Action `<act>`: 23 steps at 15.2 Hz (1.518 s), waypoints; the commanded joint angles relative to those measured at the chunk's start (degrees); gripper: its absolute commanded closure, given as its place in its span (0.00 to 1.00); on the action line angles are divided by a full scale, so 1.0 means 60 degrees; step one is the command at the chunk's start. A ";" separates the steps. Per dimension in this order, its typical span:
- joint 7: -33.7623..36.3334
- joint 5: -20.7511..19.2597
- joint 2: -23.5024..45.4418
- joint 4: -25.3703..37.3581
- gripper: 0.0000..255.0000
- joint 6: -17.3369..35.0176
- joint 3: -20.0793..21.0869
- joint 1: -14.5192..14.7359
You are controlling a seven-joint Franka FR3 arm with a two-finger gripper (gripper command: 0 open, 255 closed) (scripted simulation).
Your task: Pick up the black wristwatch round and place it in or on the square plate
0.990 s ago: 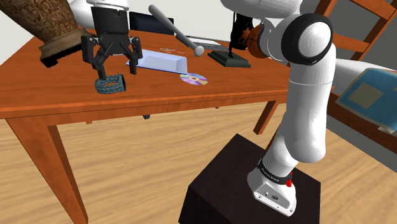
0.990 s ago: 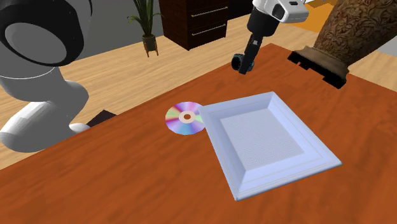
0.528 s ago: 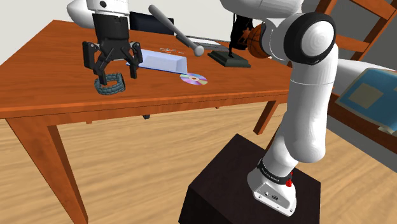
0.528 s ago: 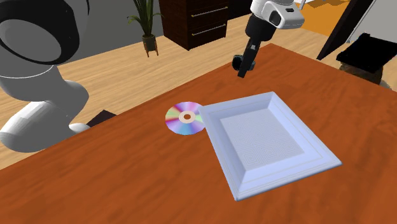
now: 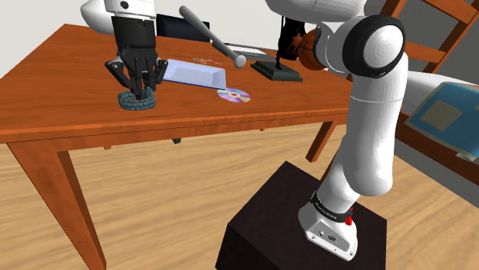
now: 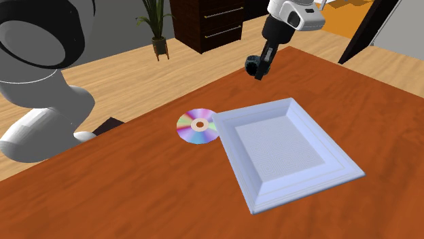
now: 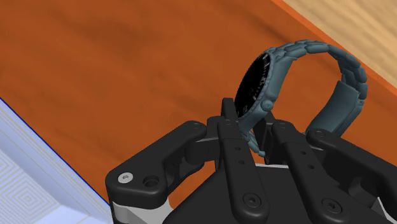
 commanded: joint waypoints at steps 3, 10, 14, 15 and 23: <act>0.0000 0.0001 0.0005 -0.0003 1.00 0.0000 0.0001 0.0002; 0.0095 -0.0098 0.0267 0.1031 1.00 -0.0779 0.0016 0.0146; 0.0184 -0.0219 0.0582 0.2036 1.00 -0.1475 0.0024 0.0317; 0.0208 -0.0257 0.0680 0.2321 1.00 -0.1663 0.0024 0.0372; 0.0385 -0.0726 0.1900 0.5330 1.00 -0.3445 -0.0034 0.1082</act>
